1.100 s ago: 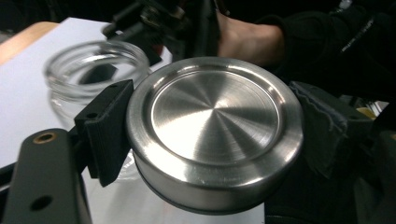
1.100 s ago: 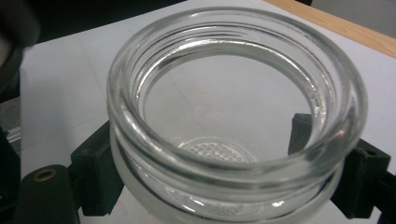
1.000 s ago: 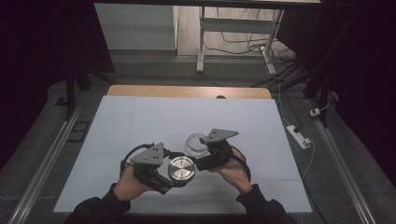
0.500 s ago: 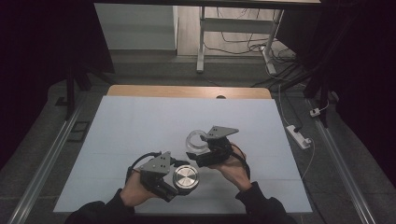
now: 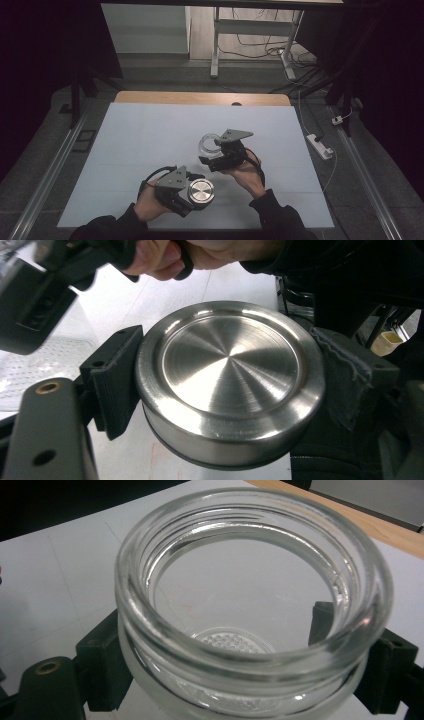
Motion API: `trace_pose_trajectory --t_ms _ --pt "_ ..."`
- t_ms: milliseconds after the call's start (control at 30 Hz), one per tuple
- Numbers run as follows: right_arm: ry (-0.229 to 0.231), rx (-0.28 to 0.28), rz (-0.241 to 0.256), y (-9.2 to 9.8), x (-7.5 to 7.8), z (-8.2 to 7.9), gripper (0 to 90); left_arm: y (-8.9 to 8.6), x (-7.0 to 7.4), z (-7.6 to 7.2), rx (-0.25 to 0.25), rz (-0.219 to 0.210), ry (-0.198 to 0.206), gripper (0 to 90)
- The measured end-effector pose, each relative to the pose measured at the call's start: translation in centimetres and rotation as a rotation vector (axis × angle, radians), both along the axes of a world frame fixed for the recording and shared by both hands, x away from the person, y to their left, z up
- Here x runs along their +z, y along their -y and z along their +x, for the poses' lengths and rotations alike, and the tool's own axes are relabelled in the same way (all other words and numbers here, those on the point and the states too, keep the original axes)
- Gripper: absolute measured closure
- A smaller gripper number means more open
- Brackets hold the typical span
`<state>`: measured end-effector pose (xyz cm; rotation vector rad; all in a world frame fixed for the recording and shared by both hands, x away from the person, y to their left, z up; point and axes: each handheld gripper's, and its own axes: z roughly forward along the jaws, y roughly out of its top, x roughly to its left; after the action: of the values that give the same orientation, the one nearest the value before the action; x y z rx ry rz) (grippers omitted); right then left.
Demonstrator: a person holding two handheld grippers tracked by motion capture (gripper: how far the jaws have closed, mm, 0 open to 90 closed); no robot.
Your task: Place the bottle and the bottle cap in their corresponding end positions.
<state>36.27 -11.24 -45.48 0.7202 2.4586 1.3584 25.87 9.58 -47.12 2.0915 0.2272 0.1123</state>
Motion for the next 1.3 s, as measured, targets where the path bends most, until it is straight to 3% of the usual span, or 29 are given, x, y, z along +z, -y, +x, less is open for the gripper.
trace_pose_trajectory --t_ms 600,967,1300 --pt "0.001 -0.038 -0.005 -1.1 -0.7 2.8 14.4 0.4 -2.7 2.4 0.020 0.024 -0.033 20.0" --pt "0.009 -0.080 -0.013 -1.5 -1.2 4.9 14.4 0.8 -4.0 3.9 0.024 0.003 -0.044 20.0" --pt "0.009 -0.085 -0.031 -2.9 -2.0 6.7 14.4 1.6 -5.3 4.6 0.037 0.046 -0.034 20.0"
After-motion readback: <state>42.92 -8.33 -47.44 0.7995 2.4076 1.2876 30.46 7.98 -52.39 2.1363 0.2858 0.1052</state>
